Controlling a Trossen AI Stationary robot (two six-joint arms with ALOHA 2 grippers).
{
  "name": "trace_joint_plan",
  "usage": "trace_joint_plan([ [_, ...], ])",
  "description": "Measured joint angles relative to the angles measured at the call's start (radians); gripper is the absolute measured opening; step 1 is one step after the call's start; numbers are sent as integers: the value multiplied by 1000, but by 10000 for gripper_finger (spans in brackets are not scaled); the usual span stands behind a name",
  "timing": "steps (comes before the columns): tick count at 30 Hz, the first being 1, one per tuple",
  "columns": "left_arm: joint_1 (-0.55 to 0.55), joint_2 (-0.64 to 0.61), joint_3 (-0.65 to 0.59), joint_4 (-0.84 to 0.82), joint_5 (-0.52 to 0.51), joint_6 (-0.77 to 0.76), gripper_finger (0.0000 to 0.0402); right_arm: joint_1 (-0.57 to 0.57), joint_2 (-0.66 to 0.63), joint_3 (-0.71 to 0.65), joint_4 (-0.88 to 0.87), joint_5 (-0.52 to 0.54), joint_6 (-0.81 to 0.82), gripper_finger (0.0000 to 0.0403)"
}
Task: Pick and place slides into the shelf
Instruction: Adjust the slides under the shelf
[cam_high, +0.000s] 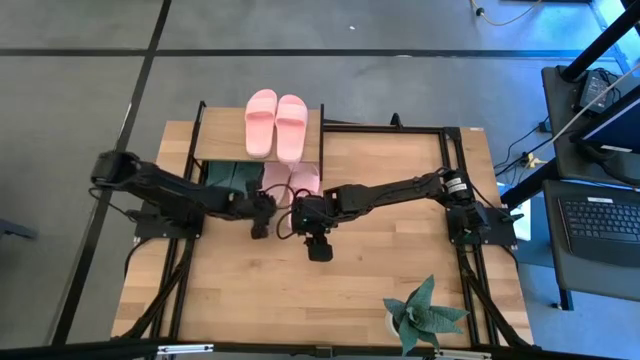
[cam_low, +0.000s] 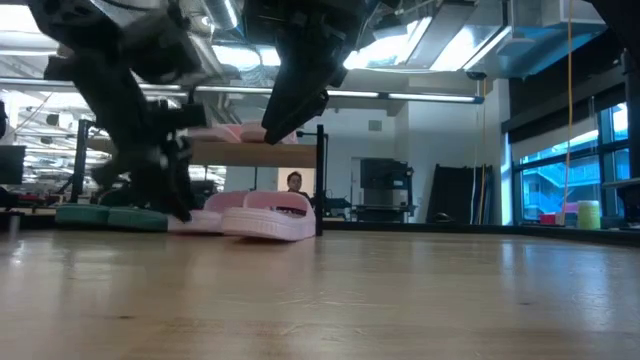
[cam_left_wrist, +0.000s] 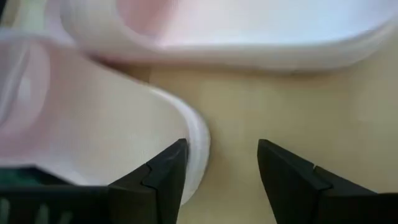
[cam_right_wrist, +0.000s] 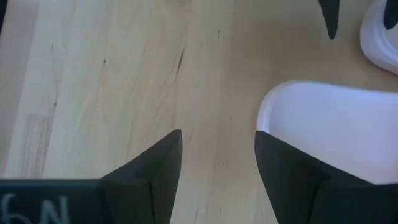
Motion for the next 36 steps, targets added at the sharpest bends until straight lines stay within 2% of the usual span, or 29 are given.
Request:
trace_joint_plan([
  [5,12,-196,0,-17,178,35,186,0,0,0,4,0,-1,202],
  [12,45,-485,-29,-14,262,112,186,0,3,-2,56,0,-8,202],
  [15,74,-603,-68,-14,337,114,186,-1,4,-61,173,-8,-23,202],
  [21,125,-787,-155,-15,428,114,186,-30,6,-237,399,-183,70,202],
  [27,141,-858,-191,-15,428,108,186,-50,6,-364,609,-194,109,202],
  [31,141,-859,-192,-16,428,108,186,-56,6,-404,685,-236,133,202],
  [36,141,-859,-192,-20,428,109,186,-56,6,-432,756,-220,144,202],
])
